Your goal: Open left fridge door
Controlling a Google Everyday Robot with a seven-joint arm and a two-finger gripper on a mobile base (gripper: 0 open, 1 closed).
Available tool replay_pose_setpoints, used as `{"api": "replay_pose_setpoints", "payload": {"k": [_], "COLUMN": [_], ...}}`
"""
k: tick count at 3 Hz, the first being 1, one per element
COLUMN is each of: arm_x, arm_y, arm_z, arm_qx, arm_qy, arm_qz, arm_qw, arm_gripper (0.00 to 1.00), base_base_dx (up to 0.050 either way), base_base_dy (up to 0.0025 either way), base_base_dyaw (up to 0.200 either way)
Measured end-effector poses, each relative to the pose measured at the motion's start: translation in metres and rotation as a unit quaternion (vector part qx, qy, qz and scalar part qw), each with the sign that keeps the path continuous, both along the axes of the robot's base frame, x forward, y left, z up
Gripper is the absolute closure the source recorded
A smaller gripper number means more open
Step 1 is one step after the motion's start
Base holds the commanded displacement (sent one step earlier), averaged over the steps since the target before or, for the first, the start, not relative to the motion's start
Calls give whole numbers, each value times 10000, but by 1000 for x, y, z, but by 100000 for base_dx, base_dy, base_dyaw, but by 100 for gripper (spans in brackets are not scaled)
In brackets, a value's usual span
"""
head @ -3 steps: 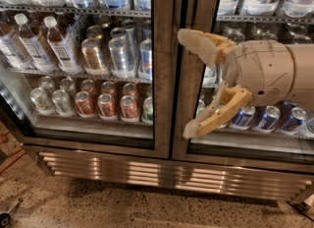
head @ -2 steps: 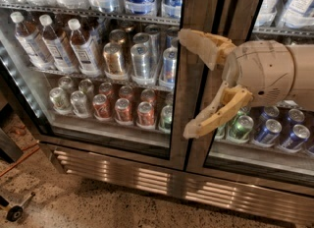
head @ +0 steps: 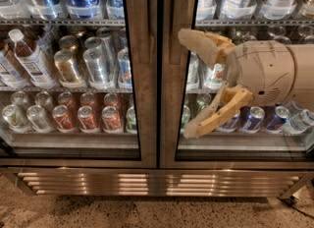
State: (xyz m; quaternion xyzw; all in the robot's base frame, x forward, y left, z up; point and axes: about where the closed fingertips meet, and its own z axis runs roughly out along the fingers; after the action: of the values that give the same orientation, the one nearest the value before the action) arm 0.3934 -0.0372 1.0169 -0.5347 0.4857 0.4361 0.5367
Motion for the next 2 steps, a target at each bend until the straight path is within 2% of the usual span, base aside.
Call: {"api": "replay_pose_setpoints", "payload": {"k": [1, 2], "arm_x": [2, 0], "arm_y": [21, 53], "arm_z": [3, 3], "arm_qx": [-107, -318], "arm_qy": [20, -14], "arm_qz": [88, 248], "arm_qw": [9999, 9992], "arm_gripper": [0, 0], "base_base_dx": [0, 0], "base_base_dy": [0, 0], "base_base_dyaw": [0, 0]}}
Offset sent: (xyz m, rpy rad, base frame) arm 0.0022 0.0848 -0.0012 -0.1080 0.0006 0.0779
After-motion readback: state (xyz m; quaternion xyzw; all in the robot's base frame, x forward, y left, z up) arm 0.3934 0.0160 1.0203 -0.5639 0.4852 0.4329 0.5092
